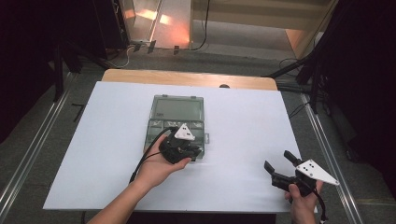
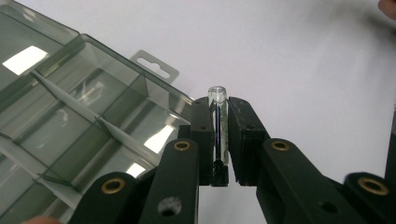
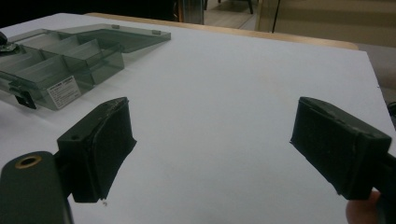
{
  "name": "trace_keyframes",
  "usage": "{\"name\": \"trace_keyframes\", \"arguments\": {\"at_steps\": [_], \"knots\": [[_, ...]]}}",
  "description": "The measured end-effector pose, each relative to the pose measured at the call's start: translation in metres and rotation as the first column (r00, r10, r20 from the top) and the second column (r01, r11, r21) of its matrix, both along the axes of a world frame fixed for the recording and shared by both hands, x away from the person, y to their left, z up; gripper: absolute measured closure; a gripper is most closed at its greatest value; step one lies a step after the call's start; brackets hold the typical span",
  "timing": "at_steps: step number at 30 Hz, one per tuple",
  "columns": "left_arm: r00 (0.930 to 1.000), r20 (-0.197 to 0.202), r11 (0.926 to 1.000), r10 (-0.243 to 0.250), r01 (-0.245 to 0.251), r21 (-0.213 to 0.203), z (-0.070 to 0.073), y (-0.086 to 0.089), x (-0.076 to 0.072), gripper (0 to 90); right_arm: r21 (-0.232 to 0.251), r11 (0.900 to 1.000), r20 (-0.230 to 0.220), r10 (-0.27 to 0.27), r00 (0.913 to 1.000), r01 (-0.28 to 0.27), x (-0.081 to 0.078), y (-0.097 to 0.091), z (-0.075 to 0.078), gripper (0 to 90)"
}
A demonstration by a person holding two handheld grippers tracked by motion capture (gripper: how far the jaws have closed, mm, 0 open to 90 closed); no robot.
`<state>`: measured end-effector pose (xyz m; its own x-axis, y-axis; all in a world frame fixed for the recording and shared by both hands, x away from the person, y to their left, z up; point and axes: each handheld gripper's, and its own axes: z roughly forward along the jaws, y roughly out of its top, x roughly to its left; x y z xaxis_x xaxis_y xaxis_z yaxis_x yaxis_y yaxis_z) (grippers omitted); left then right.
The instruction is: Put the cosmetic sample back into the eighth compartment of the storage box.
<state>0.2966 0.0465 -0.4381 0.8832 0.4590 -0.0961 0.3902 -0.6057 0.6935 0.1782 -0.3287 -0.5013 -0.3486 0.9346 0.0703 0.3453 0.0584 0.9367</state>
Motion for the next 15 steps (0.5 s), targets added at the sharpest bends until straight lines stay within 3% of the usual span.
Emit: {"name": "trace_keyframes", "arguments": {"at_steps": [15], "knots": [[0.9996,-0.016,0.9997,0.022,-0.022,0.006,-0.008,-0.009,0.018,81.0,0.001,1.0000,0.001,-0.003,1.0000,0.003,0.000,-0.001,0.000,12.8]]}}
